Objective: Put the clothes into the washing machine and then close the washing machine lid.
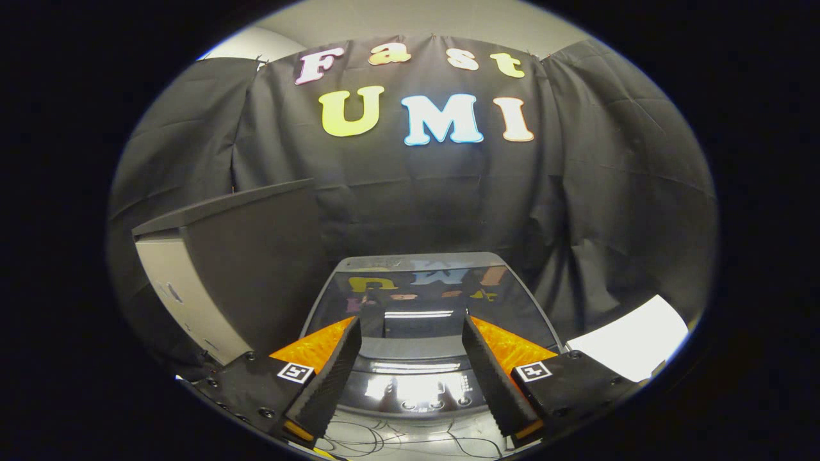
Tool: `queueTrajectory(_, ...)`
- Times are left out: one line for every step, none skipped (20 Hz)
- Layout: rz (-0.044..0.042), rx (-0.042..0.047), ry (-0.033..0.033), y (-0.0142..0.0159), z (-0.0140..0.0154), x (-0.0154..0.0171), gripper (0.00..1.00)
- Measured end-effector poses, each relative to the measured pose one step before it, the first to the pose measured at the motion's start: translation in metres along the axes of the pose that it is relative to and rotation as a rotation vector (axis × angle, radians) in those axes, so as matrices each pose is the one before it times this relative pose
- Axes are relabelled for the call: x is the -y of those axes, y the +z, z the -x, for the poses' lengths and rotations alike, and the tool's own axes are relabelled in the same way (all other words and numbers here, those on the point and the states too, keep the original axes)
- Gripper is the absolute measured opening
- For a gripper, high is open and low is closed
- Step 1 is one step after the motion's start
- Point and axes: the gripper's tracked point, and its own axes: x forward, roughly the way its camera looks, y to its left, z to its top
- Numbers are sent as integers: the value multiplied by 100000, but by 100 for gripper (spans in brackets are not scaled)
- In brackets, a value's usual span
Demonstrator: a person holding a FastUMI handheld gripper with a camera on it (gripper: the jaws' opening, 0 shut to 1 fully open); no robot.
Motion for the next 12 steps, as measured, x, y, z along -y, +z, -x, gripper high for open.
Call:
queueTrajectory(213, 2812, 541, 572, 1869, -546, 98)
queueTrajectory(603, 3650, 333, 970, 2159, -479, 98)
queueTrajectory(489, 3535, 749, 850, 2152, -423, 98)
queueTrajectory(486, 2850, 336, 717, 2583, -409, 98)
queueTrajectory(779, 2511, 104, 401, 2303, -154, 98)
queueTrajectory(567, 1343, -764, 659, 2010, -61, 98)
queueTrajectory(767, 1650, 206, 446, 2064, -351, 98)
queueTrajectory(1736, 1233, 230, 655, 1874, -470, 98)
queueTrajectory(1833, 321, -308, 111, 1722, -210, 98)
queueTrajectory(1193, 374, -642, 107, 1383, -248, 98)
queueTrajectory(-229, 64, -873, 188, 1120, -68, 98)
queueTrajectory(-1393, 112, 49, 54, 1009, -368, 98)
